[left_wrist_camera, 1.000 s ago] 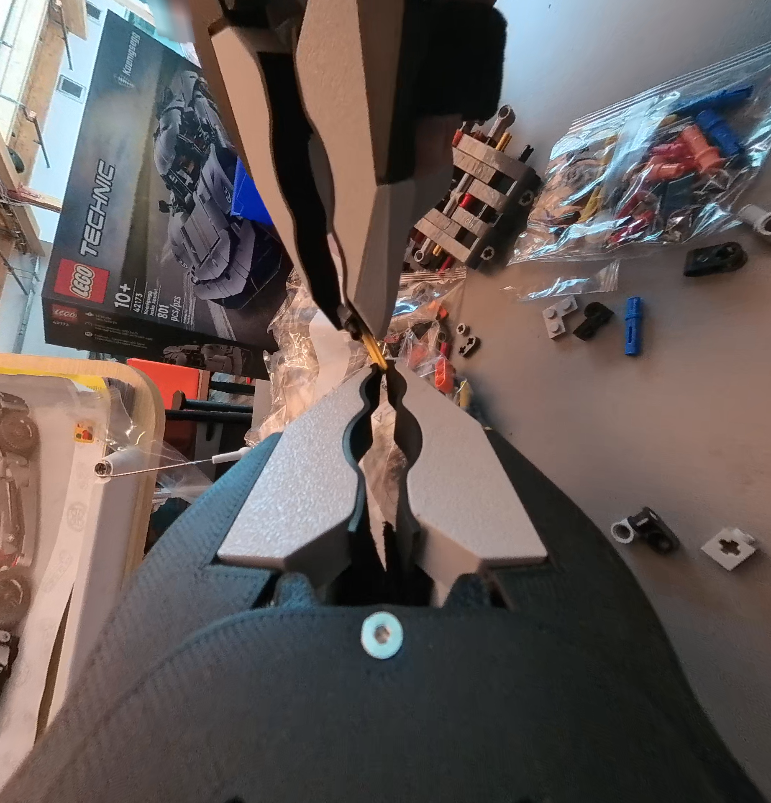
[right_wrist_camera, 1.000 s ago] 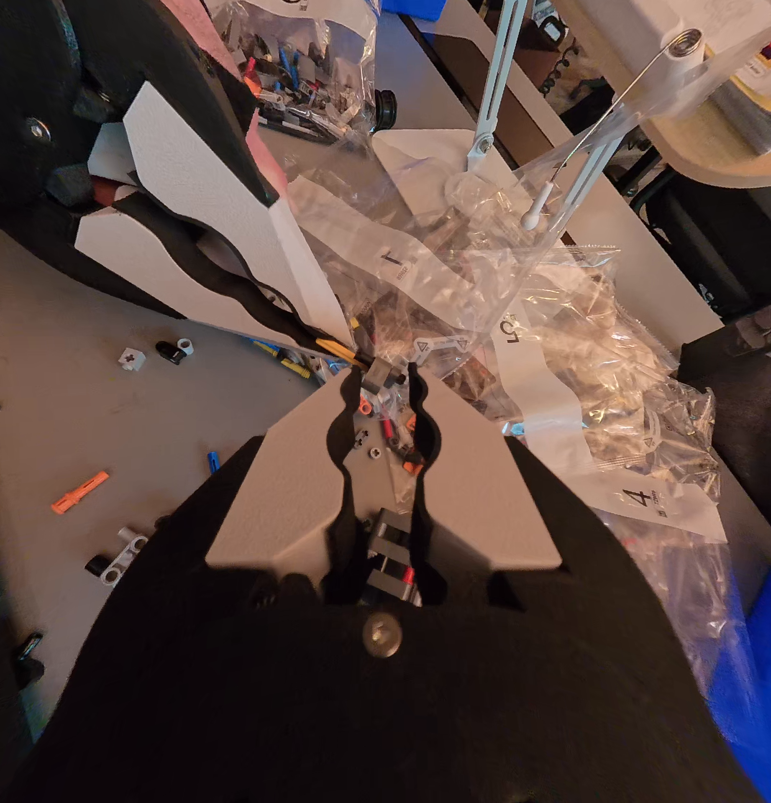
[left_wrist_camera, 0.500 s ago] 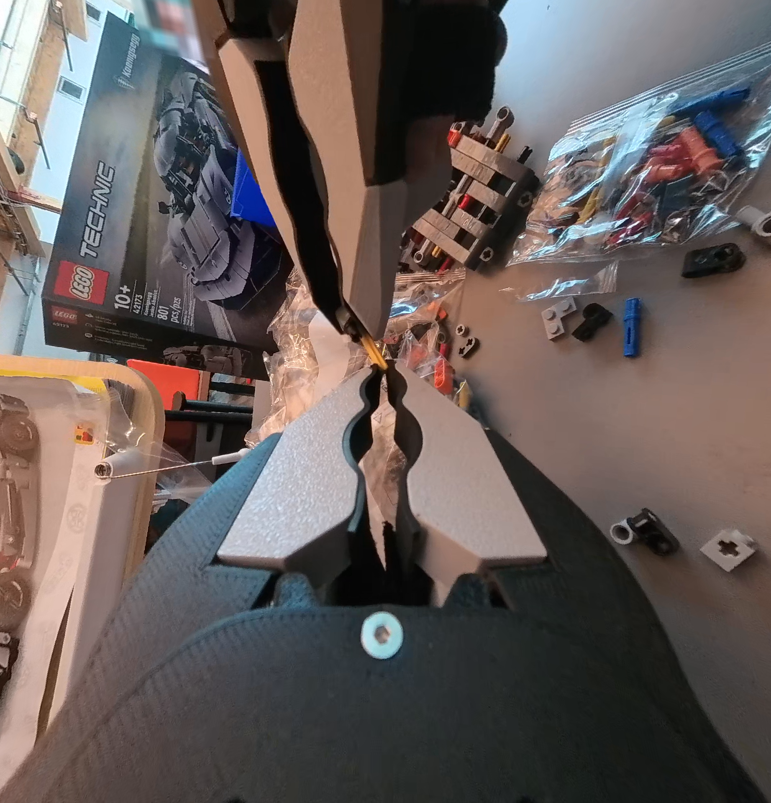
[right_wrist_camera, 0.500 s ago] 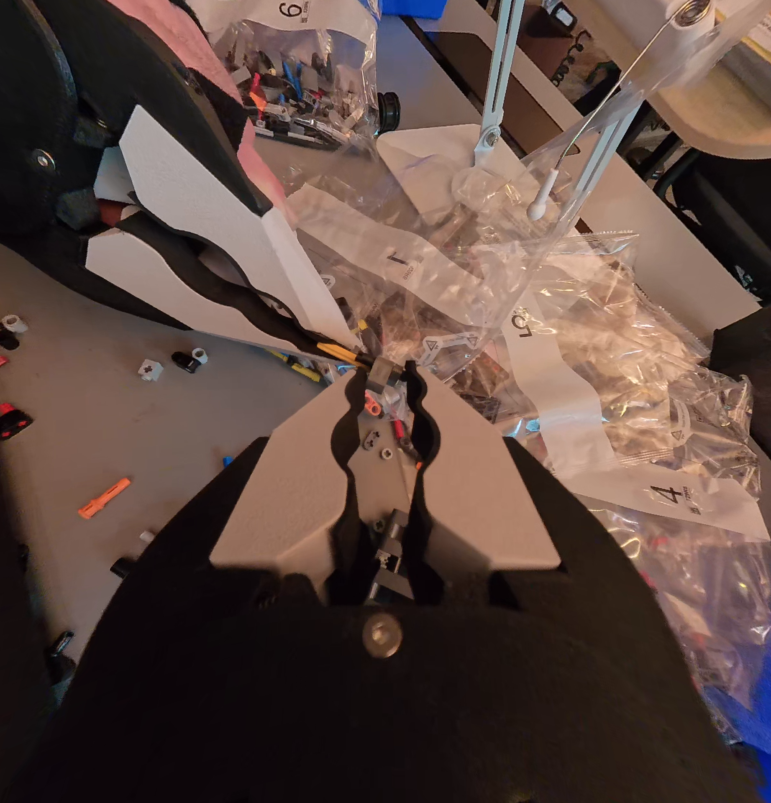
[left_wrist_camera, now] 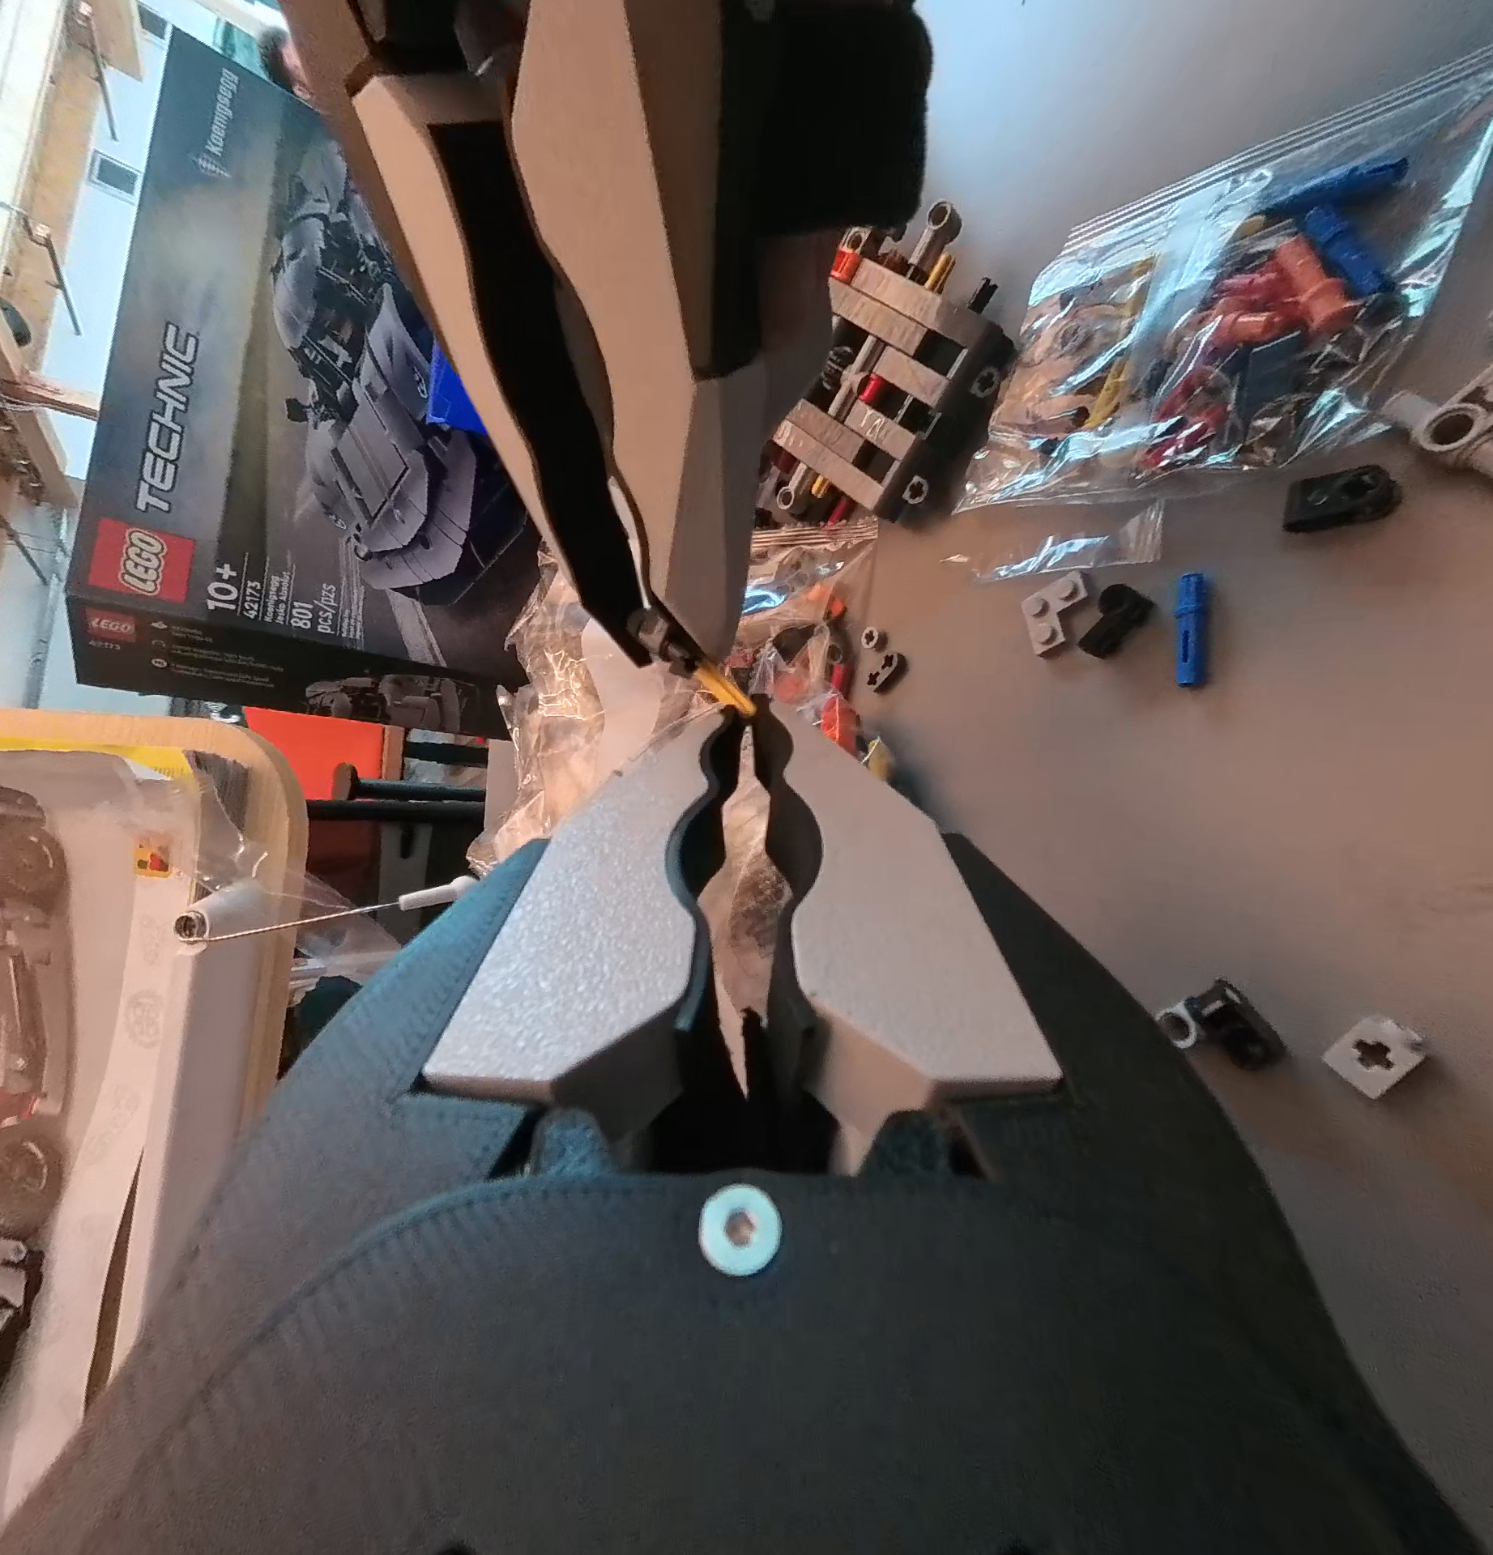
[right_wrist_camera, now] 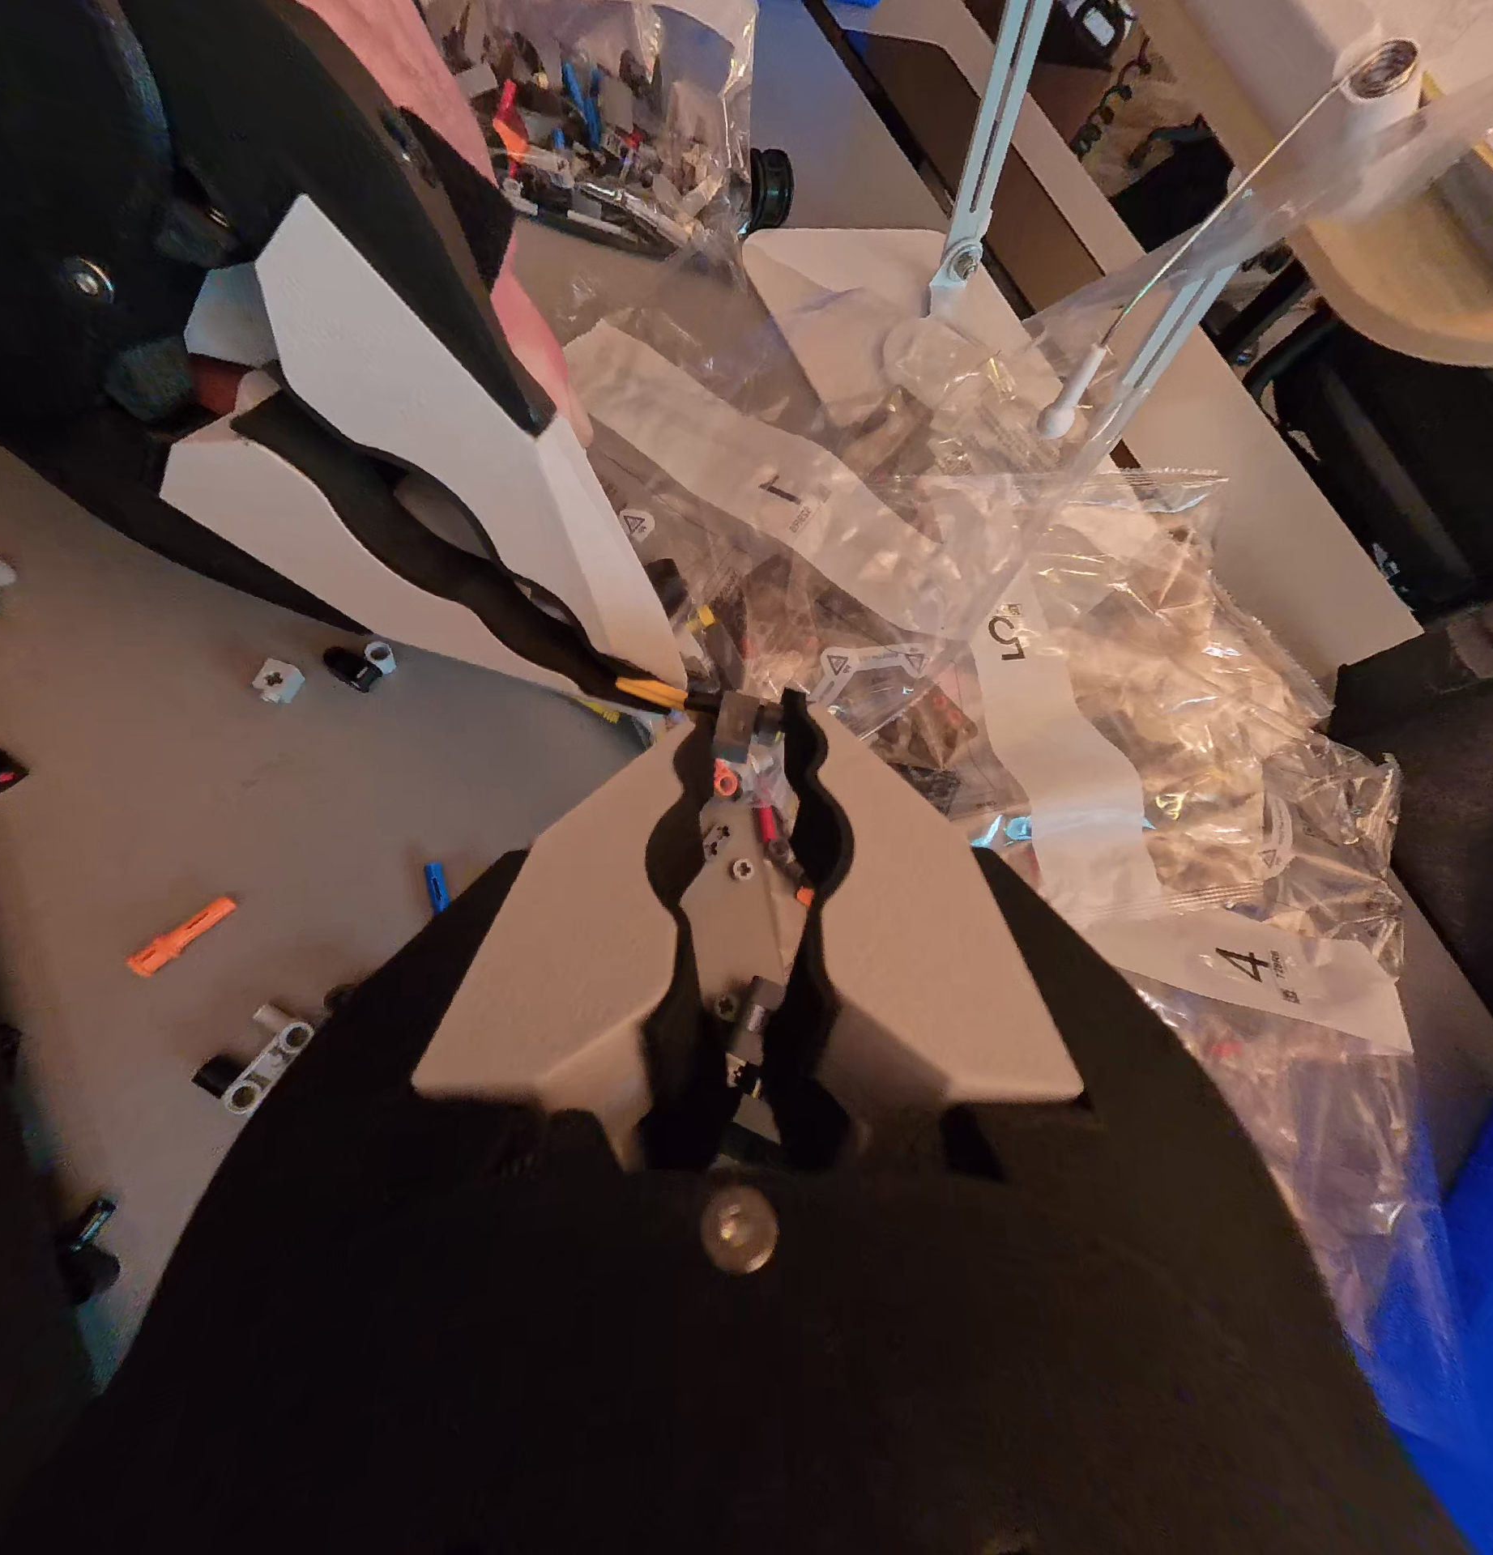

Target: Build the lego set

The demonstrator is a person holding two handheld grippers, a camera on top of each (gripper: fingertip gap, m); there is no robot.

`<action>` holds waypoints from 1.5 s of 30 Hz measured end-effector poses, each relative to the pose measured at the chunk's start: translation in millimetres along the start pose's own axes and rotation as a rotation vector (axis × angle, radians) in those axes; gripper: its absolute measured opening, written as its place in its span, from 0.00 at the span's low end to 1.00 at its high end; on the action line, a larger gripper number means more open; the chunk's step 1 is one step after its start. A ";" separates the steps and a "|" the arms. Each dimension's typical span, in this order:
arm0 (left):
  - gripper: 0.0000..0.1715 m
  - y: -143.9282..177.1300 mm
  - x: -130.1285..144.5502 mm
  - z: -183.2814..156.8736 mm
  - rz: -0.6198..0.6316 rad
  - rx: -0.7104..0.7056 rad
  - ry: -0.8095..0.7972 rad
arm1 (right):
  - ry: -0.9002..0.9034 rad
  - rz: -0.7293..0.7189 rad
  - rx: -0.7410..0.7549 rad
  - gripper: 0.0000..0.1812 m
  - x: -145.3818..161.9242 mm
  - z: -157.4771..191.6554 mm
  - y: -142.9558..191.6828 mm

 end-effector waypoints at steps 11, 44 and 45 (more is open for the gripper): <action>0.01 1.7 0.0 6.3 -0.025 0.007 0.050 | -0.010 -0.059 0.009 0.08 -1.8 -3.4 3.8; 0.01 -1.3 20.3 21.6 -0.223 0.265 0.414 | 0.052 -0.120 0.029 0.09 -3.1 -3.4 7.4; 0.01 -1.2 21.0 21.8 -0.236 0.289 0.437 | 0.050 -0.124 0.019 0.10 -3.1 -3.4 8.0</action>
Point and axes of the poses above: each gripper's, where its closed fingertips meet, y back along the fingers, x out of its underside, z = x × y across the jaws, the point moved 8 cm from there along y, back along the fingers, and after that the axes turned 12 degrees about z, right-handed, at the moved point
